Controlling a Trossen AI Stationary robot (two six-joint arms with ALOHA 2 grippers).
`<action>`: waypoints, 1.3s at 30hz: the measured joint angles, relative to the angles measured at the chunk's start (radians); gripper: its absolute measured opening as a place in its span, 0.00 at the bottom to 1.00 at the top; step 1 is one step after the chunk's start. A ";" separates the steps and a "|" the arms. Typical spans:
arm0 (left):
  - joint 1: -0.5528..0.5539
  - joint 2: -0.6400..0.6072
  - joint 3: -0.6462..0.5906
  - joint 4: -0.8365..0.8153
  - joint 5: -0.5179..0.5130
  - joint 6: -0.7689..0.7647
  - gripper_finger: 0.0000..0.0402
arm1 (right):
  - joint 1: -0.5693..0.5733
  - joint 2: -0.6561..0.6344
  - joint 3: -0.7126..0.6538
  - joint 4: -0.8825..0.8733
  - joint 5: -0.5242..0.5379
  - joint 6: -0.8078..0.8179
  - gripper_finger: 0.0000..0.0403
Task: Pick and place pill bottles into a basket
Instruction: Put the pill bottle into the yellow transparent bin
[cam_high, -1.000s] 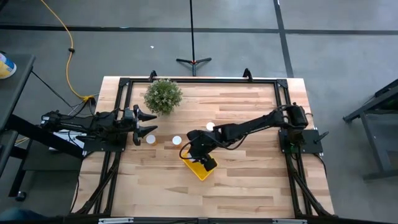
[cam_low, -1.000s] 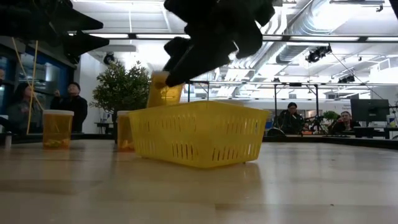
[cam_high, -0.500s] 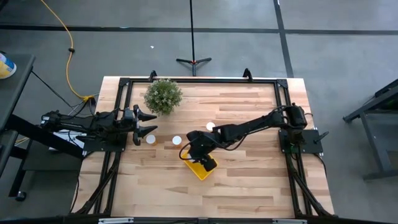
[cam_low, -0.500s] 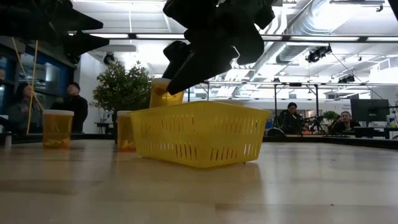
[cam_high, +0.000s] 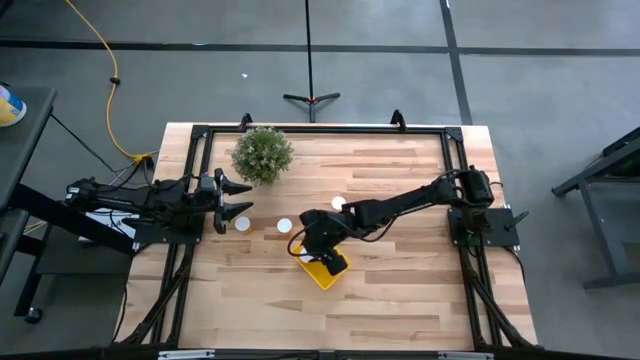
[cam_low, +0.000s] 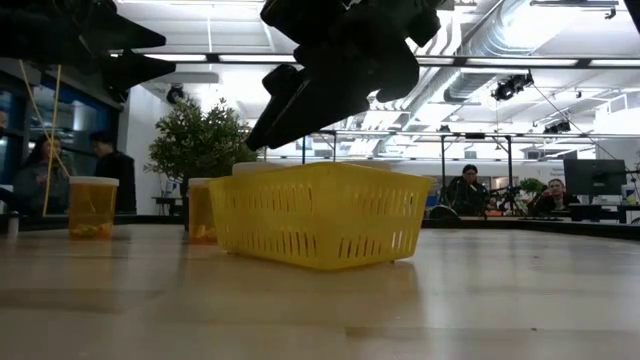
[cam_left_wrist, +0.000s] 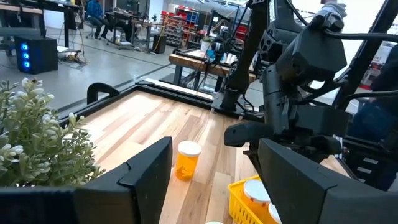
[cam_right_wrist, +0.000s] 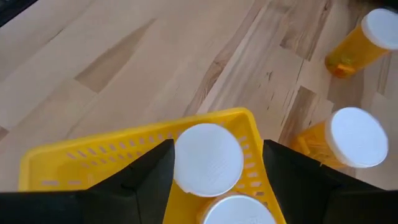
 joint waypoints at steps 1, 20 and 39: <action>0.000 0.000 0.000 0.000 0.000 0.000 0.69 | 0.000 0.000 0.010 -0.010 0.005 -0.005 0.59; 0.000 0.000 0.000 -0.025 0.001 0.000 0.69 | -0.110 -0.427 -0.332 0.046 0.084 0.178 0.59; 0.000 0.000 0.000 -0.024 0.001 -0.011 0.69 | -0.194 -0.510 -0.739 0.613 0.255 0.241 0.74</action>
